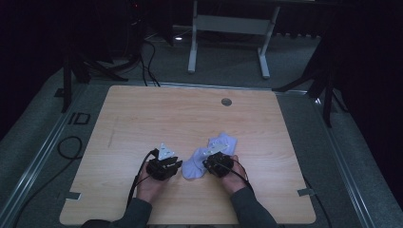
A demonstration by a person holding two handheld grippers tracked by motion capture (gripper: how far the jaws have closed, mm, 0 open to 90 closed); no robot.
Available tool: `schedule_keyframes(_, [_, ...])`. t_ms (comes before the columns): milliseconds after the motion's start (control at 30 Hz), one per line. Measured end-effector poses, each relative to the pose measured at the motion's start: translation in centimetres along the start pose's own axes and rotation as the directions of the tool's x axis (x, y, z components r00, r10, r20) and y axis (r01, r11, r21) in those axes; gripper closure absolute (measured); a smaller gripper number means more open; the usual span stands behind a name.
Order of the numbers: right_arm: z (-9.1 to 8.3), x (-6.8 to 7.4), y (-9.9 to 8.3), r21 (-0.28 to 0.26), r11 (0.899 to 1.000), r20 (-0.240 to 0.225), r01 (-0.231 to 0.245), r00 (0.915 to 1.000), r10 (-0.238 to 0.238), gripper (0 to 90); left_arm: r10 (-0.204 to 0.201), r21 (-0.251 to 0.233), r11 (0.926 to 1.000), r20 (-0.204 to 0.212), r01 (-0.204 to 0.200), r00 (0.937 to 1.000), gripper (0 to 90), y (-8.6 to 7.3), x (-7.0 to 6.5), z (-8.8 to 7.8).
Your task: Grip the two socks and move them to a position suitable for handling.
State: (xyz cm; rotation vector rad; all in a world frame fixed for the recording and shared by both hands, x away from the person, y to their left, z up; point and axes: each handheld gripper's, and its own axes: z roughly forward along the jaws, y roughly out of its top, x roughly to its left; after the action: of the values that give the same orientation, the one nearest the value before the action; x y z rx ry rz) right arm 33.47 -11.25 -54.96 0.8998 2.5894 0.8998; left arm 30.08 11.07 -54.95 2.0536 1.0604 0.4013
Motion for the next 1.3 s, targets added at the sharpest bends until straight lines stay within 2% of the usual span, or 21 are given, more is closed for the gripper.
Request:
schedule_keyframes(33, [0.1, 0.0, 0.2, 0.004, 1.000, -0.019, 0.005, 0.9998, -0.005, 90.0, 0.017, 0.006, 0.9998, 0.020, -0.017, 0.9997, 74.2, 0.0, -0.5, 0.3])
schedule_keyframes(100, [0.2, 0.1, 0.4, 0.008, 1.000, -0.024, 0.009, 0.9997, -0.009, 90.0, 0.032, 0.020, 0.9993, 0.036, -0.033, 0.9988, 76.0, 0.0, -0.9, 0.5])
schedule_keyframes(267, [0.3, 0.1, 0.5, 0.010, 1.000, -0.029, 0.020, 0.9994, -0.019, 90.0, 0.045, 0.049, 0.9977, 0.036, -0.047, 0.9983, 83.1, -0.1, -1.5, 1.1])
schedule_keyframes(300, [0.4, 0.1, 0.6, 0.012, 1.000, -0.030, 0.026, 0.9992, -0.025, 90.0, 0.044, 0.080, 0.9956, 0.043, -0.048, 0.9981, 83.9, -0.3, -1.4, 1.5])
schedule_keyframes(433, [0.4, -0.1, 0.8, 0.024, 1.000, -0.044, 0.017, 0.9989, -0.016, 90.0, 0.020, 0.076, 0.9968, 0.056, -0.024, 0.9982, 86.9, -0.4, -1.2, 1.5])
schedule_keyframes(567, [0.2, -0.2, 1.2, 0.040, 0.999, -0.043, 0.013, 0.9990, -0.011, 87.4, 0.028, 0.077, 0.9966, 0.048, -0.031, 0.9984, 87.2, -0.4, -1.3, 1.5])
schedule_keyframes(800, [-0.3, -0.3, 2.8, 0.014, 1.000, -0.031, 0.009, 0.9995, -0.009, 84.6, 0.027, 0.072, 0.9969, 0.045, -0.030, 0.9986, 87.3, -0.4, -1.4, 1.5])
schedule_keyframes(900, [0.0, -0.6, 4.1, 0.001, 1.000, -0.016, -0.008, 0.9998, 0.008, 80.1, 0.029, 0.074, 0.9967, 0.046, -0.032, 0.9985, 87.3, -0.4, -1.4, 1.4])
schedule_keyframes(1000, [0.3, -0.8, 4.8, -0.007, 1.000, -0.017, -0.024, 0.9996, 0.024, 78.0, 0.027, 0.073, 0.9969, 0.047, -0.031, 0.9985, 87.3, -0.4, -1.4, 1.4])
schedule_keyframes(1033, [0.7, -1.0, 5.4, -0.015, 0.999, -0.028, -0.042, 0.9988, 0.041, 73.3, 0.026, 0.072, 0.9969, 0.048, -0.029, 0.9985, 87.3, -0.5, -1.3, 1.4])
schedule_keyframes(1067, [0.7, -1.0, 5.4, -0.015, 0.999, -0.028, -0.042, 0.9988, 0.041, 73.3, 0.026, 0.072, 0.9969, 0.048, -0.029, 0.9985, 87.3, -0.5, -1.3, 1.4])
schedule_keyframes(1100, [1.2, -1.1, 5.9, -0.011, 0.999, -0.027, -0.052, 0.9983, 0.051, 68.4, 0.027, 0.073, 0.9969, 0.047, -0.030, 0.9985, 87.3, -0.4, -1.3, 1.4])
schedule_keyframes(1200, [1.9, -1.3, 6.2, 0.003, 0.998, -0.026, -0.065, 0.9976, 0.065, 64.3, 0.025, 0.073, 0.9969, 0.047, -0.029, 0.9986, 87.3, -0.5, -1.4, 1.4])
schedule_keyframes(1233, [2.6, -1.6, 6.3, 0.014, 0.997, -0.012, -0.074, 0.9971, 0.075, 61.1, 0.027, 0.073, 0.9968, 0.046, -0.030, 0.9986, 87.3, -0.5, -1.4, 1.4])
schedule_keyframes(1267, [2.6, -1.6, 6.3, 0.014, 0.997, -0.012, -0.074, 0.9971, 0.075, 61.1, 0.027, 0.073, 0.9968, 0.046, -0.030, 0.9986, 87.3, -0.5, -1.4, 1.4])
schedule_keyframes(1300, [3.2, -1.7, 6.4, 0.038, 0.995, 0.006, -0.088, 0.9961, 0.088, 59.5, 0.026, 0.075, 0.9968, 0.046, -0.029, 0.9986, 87.2, -0.5, -1.4, 1.4])
